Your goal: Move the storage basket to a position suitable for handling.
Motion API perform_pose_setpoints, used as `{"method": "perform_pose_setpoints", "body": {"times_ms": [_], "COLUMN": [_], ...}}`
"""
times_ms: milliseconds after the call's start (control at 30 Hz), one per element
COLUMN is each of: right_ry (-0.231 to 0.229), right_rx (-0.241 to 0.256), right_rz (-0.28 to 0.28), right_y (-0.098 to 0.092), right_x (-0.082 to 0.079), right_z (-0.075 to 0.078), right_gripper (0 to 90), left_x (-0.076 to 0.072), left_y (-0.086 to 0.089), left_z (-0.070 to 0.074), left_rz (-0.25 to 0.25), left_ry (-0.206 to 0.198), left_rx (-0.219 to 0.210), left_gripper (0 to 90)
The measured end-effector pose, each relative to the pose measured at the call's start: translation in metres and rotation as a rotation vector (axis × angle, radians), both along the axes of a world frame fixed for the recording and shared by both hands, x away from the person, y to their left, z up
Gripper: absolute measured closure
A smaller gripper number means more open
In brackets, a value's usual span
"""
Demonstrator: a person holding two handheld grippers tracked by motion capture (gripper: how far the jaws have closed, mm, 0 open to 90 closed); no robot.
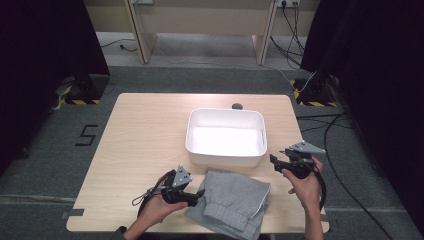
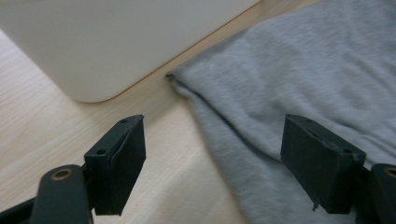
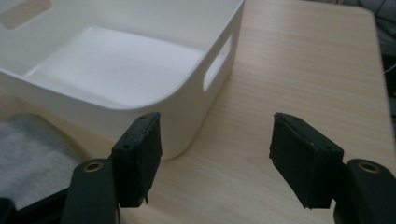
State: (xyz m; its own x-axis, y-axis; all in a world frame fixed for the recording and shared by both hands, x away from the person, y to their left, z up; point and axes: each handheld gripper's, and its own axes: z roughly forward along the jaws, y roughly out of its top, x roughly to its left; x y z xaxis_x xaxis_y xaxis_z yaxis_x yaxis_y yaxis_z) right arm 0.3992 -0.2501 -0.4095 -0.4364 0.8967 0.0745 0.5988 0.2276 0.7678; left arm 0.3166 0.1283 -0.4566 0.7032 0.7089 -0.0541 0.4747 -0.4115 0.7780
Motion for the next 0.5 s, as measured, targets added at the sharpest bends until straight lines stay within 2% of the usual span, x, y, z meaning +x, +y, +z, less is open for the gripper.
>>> {"method": "perform_pose_setpoints", "body": {"times_ms": [67,167,233,500], "right_ry": [0.009,-0.004,-0.013,-0.026], "right_rx": [0.028,0.034,0.029,0.018], "right_rz": [0.001,0.008,0.012,0.036], "right_y": [-0.002,-0.002,0.000,0.008], "right_x": [-0.002,-0.006,-0.008,-0.018], "right_z": [0.000,0.002,0.005,0.009], "right_gripper": [33.3,32.7,32.5,31.7], "left_x": [-0.006,-0.012,-0.015,-0.025], "left_y": [0.000,0.003,0.007,0.023], "left_z": [0.003,0.006,0.007,0.003], "left_rz": [-0.007,-0.005,0.007,0.038], "left_ry": [-0.007,-0.018,-0.023,-0.002], "left_rx": [-0.008,-0.026,-0.031,-0.057], "left_gripper": [21.5,21.3,21.1,18.7]}}
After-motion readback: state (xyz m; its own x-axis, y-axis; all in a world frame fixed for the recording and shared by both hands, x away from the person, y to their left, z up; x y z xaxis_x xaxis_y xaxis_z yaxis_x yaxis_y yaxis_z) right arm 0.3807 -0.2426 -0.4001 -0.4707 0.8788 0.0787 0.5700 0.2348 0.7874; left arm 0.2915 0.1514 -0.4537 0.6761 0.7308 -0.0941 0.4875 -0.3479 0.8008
